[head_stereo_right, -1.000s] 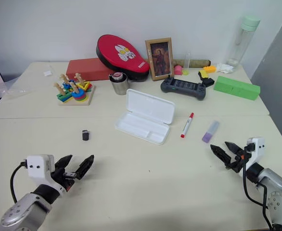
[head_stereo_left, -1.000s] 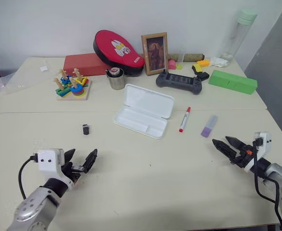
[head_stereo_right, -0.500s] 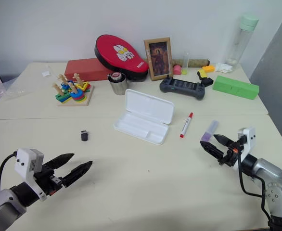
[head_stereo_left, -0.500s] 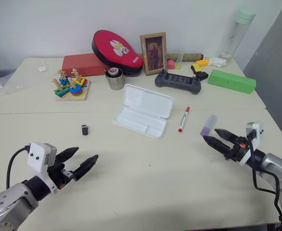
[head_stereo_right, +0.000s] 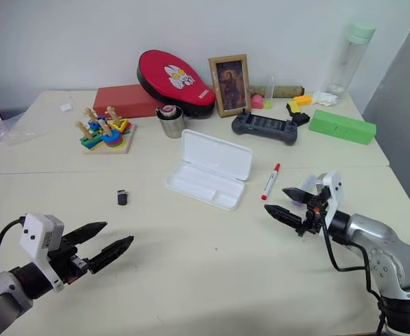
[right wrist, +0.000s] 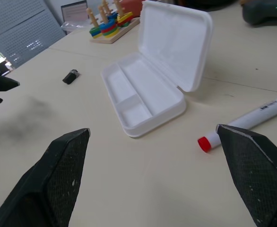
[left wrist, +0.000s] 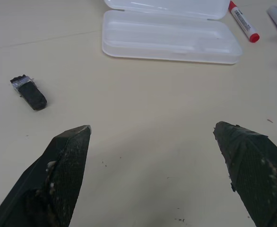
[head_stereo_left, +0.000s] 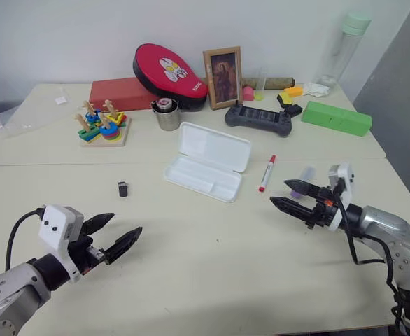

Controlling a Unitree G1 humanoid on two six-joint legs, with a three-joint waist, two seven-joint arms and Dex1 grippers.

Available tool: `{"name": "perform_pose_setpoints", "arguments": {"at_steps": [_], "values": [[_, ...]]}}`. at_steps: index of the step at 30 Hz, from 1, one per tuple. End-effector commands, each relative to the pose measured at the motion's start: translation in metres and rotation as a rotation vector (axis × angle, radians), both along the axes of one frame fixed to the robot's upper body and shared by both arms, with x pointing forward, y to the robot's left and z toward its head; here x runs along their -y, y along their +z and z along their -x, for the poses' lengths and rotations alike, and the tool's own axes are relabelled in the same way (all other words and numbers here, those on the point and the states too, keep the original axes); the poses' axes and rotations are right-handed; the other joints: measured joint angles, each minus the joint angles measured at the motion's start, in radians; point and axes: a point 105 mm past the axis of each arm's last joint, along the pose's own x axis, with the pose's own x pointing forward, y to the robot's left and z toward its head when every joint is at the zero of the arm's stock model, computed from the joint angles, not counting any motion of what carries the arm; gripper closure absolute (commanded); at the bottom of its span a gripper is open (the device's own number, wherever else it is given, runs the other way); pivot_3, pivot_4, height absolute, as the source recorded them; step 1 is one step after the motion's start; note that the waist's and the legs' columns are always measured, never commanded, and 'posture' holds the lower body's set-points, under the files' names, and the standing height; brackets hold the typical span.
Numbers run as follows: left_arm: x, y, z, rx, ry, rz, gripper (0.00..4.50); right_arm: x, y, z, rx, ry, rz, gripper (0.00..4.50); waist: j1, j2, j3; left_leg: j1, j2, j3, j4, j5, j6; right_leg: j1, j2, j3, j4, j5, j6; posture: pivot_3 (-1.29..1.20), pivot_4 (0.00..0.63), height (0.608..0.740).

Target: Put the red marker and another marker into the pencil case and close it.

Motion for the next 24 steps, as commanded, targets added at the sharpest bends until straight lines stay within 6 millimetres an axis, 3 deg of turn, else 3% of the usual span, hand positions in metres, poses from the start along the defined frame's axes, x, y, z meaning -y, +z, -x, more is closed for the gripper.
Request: {"name": "perform_pose_setpoints", "arguments": {"at_steps": [1,9,24], "values": [[0.003,0.011,-0.001,0.048,-0.013,-0.037,0.06,-0.016,0.009,-0.007,0.038,0.042,0.070,0.00,0.000,0.000,0.000,0.000,0.000,0.000,0.000,0.000,0.000,0.000,0.000,0.000,0.000,0.000,0.000,0.00,0.150,0.740],[0.003,0.012,0.001,0.051,0.001,-0.046,0.06,-0.039,0.010,-0.032,0.052,0.025,0.174,0.00,0.000,0.000,0.000,-0.001,0.000,0.000,-0.001,0.000,0.000,-0.001,0.000,0.000,0.000,0.000,0.000,0.00,0.150,0.740],[-0.001,0.013,0.002,0.052,0.029,-0.054,0.06,-0.045,0.003,-0.061,0.021,-0.088,0.218,0.00,0.000,0.000,0.000,-0.001,0.000,0.000,-0.001,0.000,0.000,-0.002,0.000,0.000,0.001,0.000,0.000,0.00,0.150,0.740]]}}
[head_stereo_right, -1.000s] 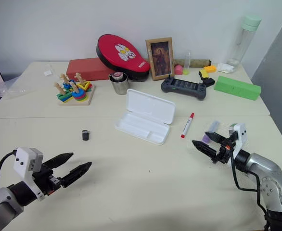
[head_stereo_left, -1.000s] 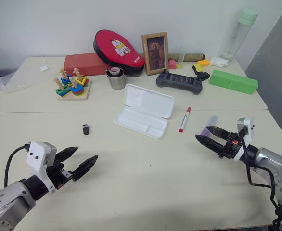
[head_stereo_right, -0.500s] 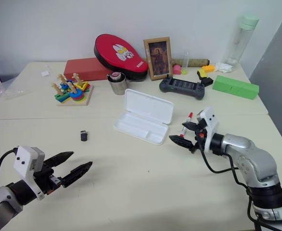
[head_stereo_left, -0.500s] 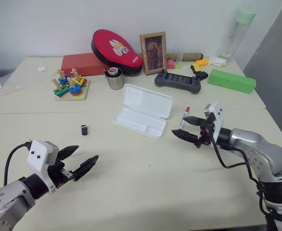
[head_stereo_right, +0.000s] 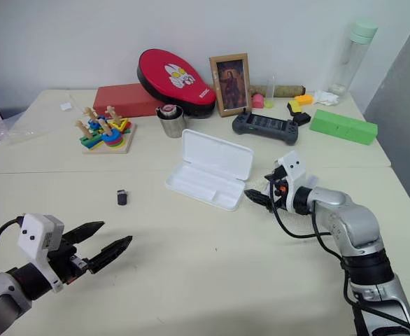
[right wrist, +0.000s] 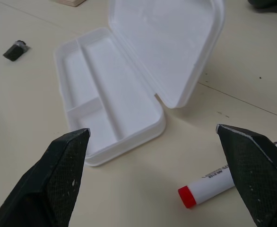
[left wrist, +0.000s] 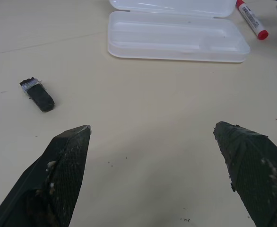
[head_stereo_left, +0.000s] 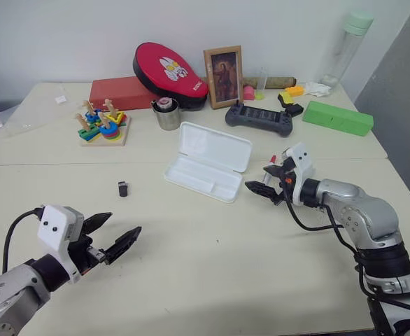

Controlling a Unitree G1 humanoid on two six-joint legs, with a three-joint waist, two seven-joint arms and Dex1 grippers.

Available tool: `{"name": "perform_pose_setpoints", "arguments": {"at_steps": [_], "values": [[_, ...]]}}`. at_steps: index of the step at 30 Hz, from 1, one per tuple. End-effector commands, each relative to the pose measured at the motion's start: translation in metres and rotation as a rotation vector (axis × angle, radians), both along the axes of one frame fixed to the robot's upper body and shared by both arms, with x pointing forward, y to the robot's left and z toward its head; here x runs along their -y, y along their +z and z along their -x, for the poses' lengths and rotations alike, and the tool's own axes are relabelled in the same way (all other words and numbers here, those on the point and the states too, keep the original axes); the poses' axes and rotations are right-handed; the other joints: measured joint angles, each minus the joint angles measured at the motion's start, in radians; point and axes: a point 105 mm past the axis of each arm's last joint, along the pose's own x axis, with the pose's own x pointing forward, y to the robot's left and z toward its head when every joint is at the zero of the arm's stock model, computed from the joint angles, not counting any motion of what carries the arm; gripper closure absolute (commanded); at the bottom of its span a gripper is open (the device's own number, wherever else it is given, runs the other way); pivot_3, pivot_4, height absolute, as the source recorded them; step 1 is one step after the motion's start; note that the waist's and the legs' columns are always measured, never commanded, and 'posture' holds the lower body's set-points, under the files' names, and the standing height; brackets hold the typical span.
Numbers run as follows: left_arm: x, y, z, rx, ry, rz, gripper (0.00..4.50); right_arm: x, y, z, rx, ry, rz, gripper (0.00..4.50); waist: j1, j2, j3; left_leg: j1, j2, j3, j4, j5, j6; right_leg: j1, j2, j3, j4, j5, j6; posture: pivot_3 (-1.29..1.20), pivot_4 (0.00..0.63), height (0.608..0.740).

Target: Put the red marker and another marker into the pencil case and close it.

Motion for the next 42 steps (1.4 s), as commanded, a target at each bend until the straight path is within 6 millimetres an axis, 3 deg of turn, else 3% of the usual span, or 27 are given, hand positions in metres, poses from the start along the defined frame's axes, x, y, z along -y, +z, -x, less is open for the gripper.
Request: {"name": "perform_pose_setpoints", "arguments": {"at_steps": [1,15,25,42], "values": [[0.000,0.009,0.001,0.036,0.000,-0.021,0.06,-0.009,0.011,-0.004,0.033,0.012,0.006,0.00,0.000,0.000,0.000,0.000,0.000,0.000,0.000,0.000,0.000,0.000,0.000,0.000,0.000,0.000,0.000,0.00,0.150,0.740],[0.000,0.006,0.005,0.025,0.014,-0.023,0.06,-0.025,0.011,-0.004,-0.027,0.030,0.060,0.00,-0.001,0.000,0.000,0.000,0.000,0.000,-0.001,0.000,0.000,-0.001,0.000,0.000,0.000,0.000,0.000,0.00,0.150,0.740],[-0.001,0.004,0.003,0.022,0.017,-0.024,0.00,-0.026,0.010,0.000,-0.039,0.038,0.073,2.54,-0.001,0.000,0.000,0.000,0.000,0.000,-0.001,0.000,0.000,-0.001,0.000,0.000,0.000,0.000,0.000,0.00,0.150,0.740],[-0.003,0.000,0.007,0.018,0.036,-0.030,0.00,-0.040,0.003,-0.017,-0.230,-0.100,0.101,2.54,-0.007,0.001,0.000,0.000,0.000,0.000,-0.002,0.000,0.000,-0.002,0.000,0.000,0.000,0.000,-0.001,0.00,0.150,0.740]]}}
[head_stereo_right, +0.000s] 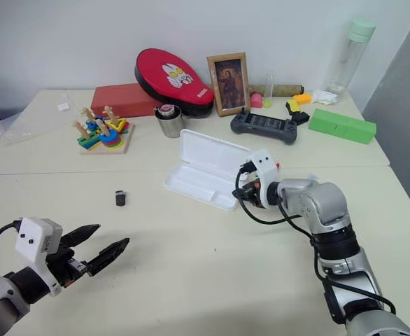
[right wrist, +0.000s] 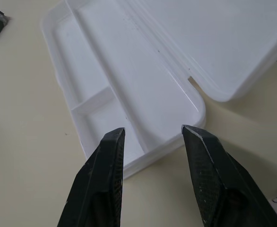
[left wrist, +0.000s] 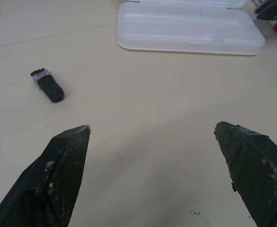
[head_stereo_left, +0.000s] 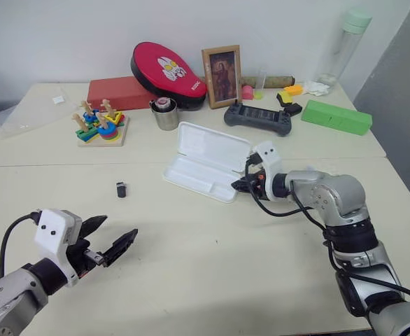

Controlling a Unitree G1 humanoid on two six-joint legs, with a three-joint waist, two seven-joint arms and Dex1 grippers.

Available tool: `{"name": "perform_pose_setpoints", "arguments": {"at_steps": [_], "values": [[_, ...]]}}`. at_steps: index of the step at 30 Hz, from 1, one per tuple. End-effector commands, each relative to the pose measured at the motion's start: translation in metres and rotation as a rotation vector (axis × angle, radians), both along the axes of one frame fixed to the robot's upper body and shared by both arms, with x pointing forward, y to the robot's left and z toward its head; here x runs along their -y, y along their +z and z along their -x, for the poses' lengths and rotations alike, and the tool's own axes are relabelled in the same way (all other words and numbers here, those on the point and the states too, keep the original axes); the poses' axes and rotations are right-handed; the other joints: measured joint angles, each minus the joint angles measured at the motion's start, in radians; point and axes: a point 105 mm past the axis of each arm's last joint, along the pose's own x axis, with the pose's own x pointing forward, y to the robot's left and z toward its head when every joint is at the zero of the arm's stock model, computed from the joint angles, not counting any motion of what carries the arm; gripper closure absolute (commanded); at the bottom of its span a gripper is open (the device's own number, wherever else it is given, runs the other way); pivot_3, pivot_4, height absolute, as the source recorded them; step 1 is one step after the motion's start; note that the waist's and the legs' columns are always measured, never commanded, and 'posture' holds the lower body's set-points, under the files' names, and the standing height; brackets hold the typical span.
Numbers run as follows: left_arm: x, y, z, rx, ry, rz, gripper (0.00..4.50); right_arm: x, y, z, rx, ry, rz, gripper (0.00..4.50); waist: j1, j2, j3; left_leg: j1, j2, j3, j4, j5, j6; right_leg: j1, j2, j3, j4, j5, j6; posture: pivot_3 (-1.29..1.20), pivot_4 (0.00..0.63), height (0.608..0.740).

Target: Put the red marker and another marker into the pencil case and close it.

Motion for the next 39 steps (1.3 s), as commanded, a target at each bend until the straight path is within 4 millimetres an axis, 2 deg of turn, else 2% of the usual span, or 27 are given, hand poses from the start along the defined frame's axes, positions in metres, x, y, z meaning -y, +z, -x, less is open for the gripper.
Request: {"name": "perform_pose_setpoints", "arguments": {"at_steps": [1,11,20,33,39], "values": [[0.002,0.007,0.002,0.038,-0.002,-0.014,0.00,0.007,0.012,-0.008,0.030,-0.067,0.016,2.54,-0.001,0.000,0.000,0.000,0.000,0.000,0.000,0.000,0.000,0.000,0.000,0.000,0.000,0.000,0.000,0.00,0.150,0.740],[0.003,0.005,0.002,0.035,0.004,-0.009,0.00,0.012,0.022,-0.017,0.066,-0.127,0.032,2.54,-0.007,0.000,0.000,0.000,0.000,0.000,0.000,0.000,0.000,-0.001,0.000,0.000,0.000,0.000,0.000,0.00,0.150,0.740],[0.004,0.004,0.001,0.040,0.005,-0.004,0.00,0.010,0.005,-0.021,0.029,-0.150,0.056,2.54,-0.014,0.000,0.000,0.000,0.000,0.000,-0.002,0.000,0.000,-0.001,0.000,0.000,0.000,0.000,0.000,0.00,0.150,0.740],[0.004,0.003,0.001,0.041,0.018,-0.001,0.00,-0.006,0.000,-0.026,0.012,-0.131,0.046,2.54,-0.015,0.000,0.000,0.000,0.000,0.000,-0.002,0.000,0.000,-0.001,0.000,0.000,0.000,0.000,0.000,0.00,0.150,0.740],[0.003,0.003,0.001,0.045,0.028,0.001,0.00,-0.005,-0.006,-0.024,-0.024,-0.129,0.059,2.54,-0.015,0.000,0.000,0.000,0.000,0.000,-0.002,0.000,0.000,-0.001,0.000,0.000,0.000,0.000,0.000,0.00,0.150,0.740]]}}
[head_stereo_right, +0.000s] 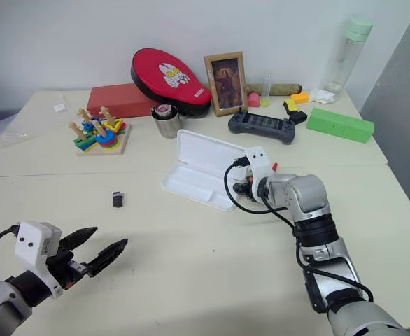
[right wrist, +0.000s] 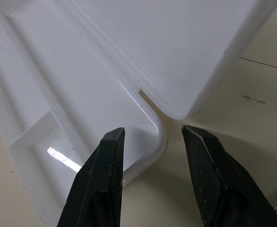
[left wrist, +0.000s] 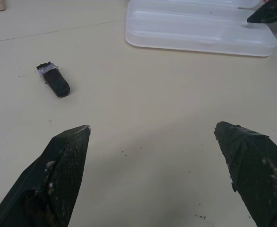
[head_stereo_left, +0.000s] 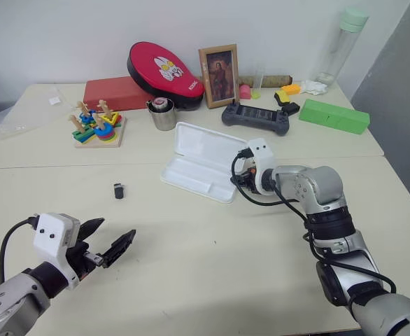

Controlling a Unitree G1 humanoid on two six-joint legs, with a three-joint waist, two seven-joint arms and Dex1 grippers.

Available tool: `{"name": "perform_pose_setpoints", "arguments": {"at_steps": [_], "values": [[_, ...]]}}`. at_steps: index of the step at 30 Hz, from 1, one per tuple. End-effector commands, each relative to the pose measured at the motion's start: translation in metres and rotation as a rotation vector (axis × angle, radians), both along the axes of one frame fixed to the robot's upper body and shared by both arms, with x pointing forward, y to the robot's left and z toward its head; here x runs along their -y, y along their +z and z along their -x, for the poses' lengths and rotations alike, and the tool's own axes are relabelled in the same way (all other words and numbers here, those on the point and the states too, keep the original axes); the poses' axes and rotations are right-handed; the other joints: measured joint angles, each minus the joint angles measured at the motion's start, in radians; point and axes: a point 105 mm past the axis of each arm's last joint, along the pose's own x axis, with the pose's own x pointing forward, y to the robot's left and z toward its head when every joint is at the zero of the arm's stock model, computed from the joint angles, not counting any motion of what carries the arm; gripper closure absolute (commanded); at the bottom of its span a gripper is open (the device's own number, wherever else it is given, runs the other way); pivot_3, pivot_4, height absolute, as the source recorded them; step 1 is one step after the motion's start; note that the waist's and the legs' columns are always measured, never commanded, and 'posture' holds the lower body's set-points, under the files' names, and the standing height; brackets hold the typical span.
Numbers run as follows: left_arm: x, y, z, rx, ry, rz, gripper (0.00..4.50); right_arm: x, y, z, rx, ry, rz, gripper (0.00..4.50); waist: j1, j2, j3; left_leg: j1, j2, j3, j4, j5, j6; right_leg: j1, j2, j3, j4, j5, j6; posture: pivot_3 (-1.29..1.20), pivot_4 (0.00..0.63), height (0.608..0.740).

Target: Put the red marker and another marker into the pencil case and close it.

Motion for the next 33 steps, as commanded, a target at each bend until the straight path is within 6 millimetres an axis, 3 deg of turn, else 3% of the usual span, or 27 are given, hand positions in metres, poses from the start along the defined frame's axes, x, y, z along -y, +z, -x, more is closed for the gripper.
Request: {"name": "perform_pose_setpoints", "arguments": {"at_steps": [1,2,8,24,33], "values": [[0.007,0.008,0.000,0.041,-0.018,-0.012,0.00,0.002,0.002,0.000,-0.001,0.004,0.019,2.89,0.000,0.000,0.000,0.000,0.000,0.000,0.000,0.000,0.000,0.000,0.000,0.000,0.000,0.000,0.000,0.00,0.150,0.740],[0.007,0.007,0.000,0.041,-0.017,-0.012,0.00,0.002,0.001,0.000,-0.003,0.004,0.020,2.97,0.000,0.000,0.000,0.000,0.000,0.000,0.000,0.000,0.000,0.000,0.000,0.000,0.000,0.000,0.000,0.00,0.150,0.740],[0.008,0.007,0.000,0.043,-0.015,-0.009,0.00,0.002,0.001,0.001,-0.005,0.011,0.026,4.47,0.000,0.000,0.000,0.000,0.000,0.000,0.000,0.000,0.000,0.000,0.000,0.000,0.000,0.000,0.000,0.00,0.150,0.740],[0.011,0.010,-0.003,0.048,-0.013,-0.014,0.00,0.005,0.011,0.009,0.076,0.088,0.106,4.47,0.001,0.000,0.000,0.000,0.000,0.000,0.000,0.000,0.000,-0.003,0.000,0.000,0.000,0.000,0.000,0.00,0.150,0.740],[0.010,0.009,-0.005,0.043,-0.017,-0.017,0.00,0.017,0.020,0.030,0.094,0.131,0.134,4.47,0.001,0.000,0.000,-0.001,0.000,0.000,-0.001,0.000,0.000,-0.002,0.000,0.000,0.000,0.000,0.000,0.00,0.150,0.740]]}}
